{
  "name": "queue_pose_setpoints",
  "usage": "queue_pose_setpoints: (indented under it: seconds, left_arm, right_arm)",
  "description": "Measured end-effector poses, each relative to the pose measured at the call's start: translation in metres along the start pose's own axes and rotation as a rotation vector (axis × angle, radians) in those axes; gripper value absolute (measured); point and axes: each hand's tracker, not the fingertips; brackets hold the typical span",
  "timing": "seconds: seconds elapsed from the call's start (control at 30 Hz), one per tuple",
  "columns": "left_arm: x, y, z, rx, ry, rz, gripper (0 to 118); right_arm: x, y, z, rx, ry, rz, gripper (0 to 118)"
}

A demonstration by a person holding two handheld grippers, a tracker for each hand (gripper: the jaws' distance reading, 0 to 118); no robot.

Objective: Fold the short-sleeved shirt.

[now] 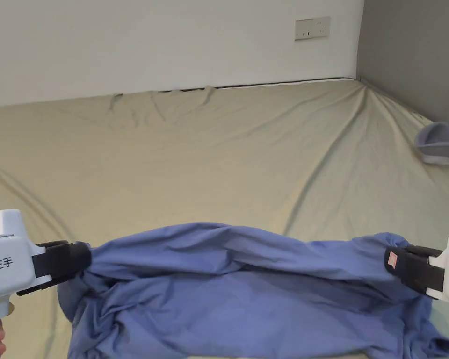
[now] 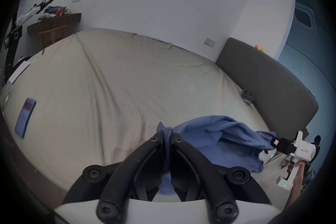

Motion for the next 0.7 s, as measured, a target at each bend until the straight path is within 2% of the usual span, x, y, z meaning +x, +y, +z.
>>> queue_pose_setpoints:
  seconds: [0.07, 0.13, 0.23, 0.3, 0.4, 0.43, 0.47, 0.5, 0.53, 0.57, 0.6, 0.7]
  left_arm:
    - [-0.003, -0.029, 0.005, -0.017, 0.018, 0.013, 5]
    - [-0.008, -0.056, 0.005, -0.071, 0.044, 0.039, 5]
    - [-0.019, -0.084, -0.002, -0.146, 0.121, 0.067, 5]
    - [-0.026, -0.092, -0.007, -0.163, 0.153, 0.078, 5]
    - [-0.027, -0.094, -0.013, -0.164, 0.133, 0.085, 6]
    - [-0.026, -0.095, -0.014, -0.159, 0.130, 0.087, 11]
    - [-0.024, -0.094, -0.015, -0.155, 0.134, 0.086, 25]
    - [-0.022, -0.093, -0.015, -0.154, 0.138, 0.091, 49]
    - [-0.025, -0.090, -0.017, -0.156, 0.146, 0.101, 83]
    - [-0.024, -0.087, -0.014, -0.148, 0.147, 0.107, 101]
    - [-0.021, -0.084, -0.009, -0.122, 0.144, 0.104, 107]
    - [-0.007, -0.066, 0.010, -0.038, 0.119, 0.018, 107]
  right_arm:
    - [0.002, -0.027, 0.005, -0.034, -0.080, -0.025, 0]
    - [-0.002, -0.049, 0.010, -0.090, -0.144, 0.008, 0]
    - [0.009, -0.070, 0.003, -0.133, -0.185, -0.045, 0]
    - [0.011, -0.073, -0.002, -0.159, -0.231, -0.022, 0]
    - [0.010, -0.073, -0.008, -0.145, -0.215, -0.024, 5]
    - [0.007, -0.070, -0.007, -0.144, -0.226, -0.007, 24]
    - [0.004, -0.068, -0.007, -0.144, -0.241, 0.019, 50]
    - [-0.001, -0.064, -0.005, -0.143, -0.272, 0.052, 72]
    - [-0.008, -0.060, -0.001, -0.133, -0.296, 0.095, 93]
    - [-0.014, -0.057, 0.003, -0.108, -0.313, 0.136, 101]
    - [-0.021, -0.050, 0.007, -0.092, -0.333, 0.178, 101]
    - [-0.038, -0.026, 0.011, -0.016, -0.361, 0.217, 101]
